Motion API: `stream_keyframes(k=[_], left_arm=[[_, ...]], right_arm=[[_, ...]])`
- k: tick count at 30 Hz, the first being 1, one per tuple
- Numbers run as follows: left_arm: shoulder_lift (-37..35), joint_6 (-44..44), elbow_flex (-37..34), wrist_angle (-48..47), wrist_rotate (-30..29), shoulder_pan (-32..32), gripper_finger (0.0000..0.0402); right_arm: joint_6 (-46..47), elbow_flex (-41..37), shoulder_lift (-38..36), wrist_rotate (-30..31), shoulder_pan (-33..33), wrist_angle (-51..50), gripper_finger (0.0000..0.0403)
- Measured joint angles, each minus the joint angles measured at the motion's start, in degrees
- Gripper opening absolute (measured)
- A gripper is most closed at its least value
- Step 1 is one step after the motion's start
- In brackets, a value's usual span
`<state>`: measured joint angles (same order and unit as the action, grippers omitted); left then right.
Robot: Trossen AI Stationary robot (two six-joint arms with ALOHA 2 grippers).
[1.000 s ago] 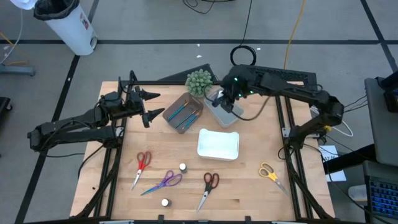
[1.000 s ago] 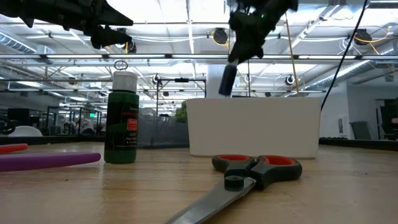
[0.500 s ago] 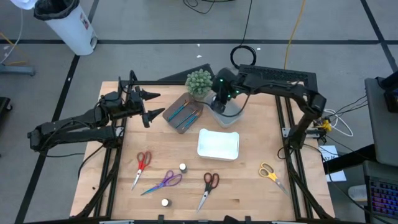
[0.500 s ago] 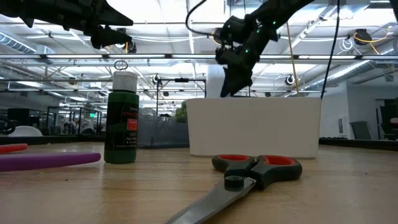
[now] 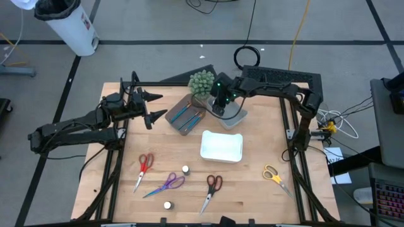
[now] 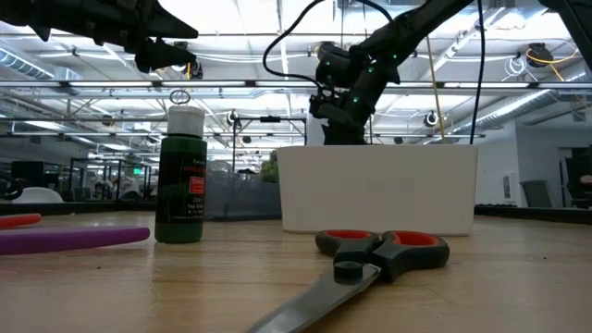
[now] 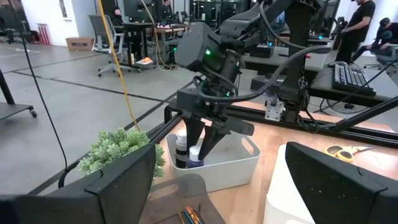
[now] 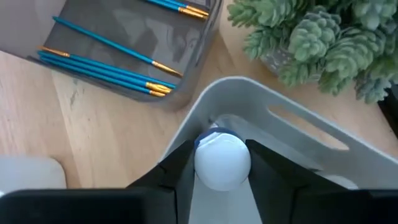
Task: Pick & Place Paint Supplies
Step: Put the blue paint bottle into the gray bin, then put the green paint bottle into the gray bin
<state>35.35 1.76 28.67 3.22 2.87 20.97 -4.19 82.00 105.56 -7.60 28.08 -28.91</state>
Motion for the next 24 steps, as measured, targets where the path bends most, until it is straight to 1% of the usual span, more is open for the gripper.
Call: stream_keyframes(k=[12,15,19,24], left_arm=[[0.0,0.0,0.0,0.0,0.02,-0.02,0.0361],[0.0,0.0,0.0,-0.02,0.0,0.0,0.0361],[0.0,0.0,0.0,0.0,0.0,0.0,0.0361],[0.0,0.0,0.0,-0.02,0.02,0.0,0.0361]], right_arm=[[-2.9,-0.17,-0.23,0.07,-1.6,1.74,0.0157],[-2.99,-0.24,-1.97,0.65,-1.98,2.13,0.0166],[-3.04,-0.22,-5.47,3.41,-2.56,2.35,0.0179],[-2.76,-0.22,-12.09,3.06,-3.36,2.09,0.0187]])
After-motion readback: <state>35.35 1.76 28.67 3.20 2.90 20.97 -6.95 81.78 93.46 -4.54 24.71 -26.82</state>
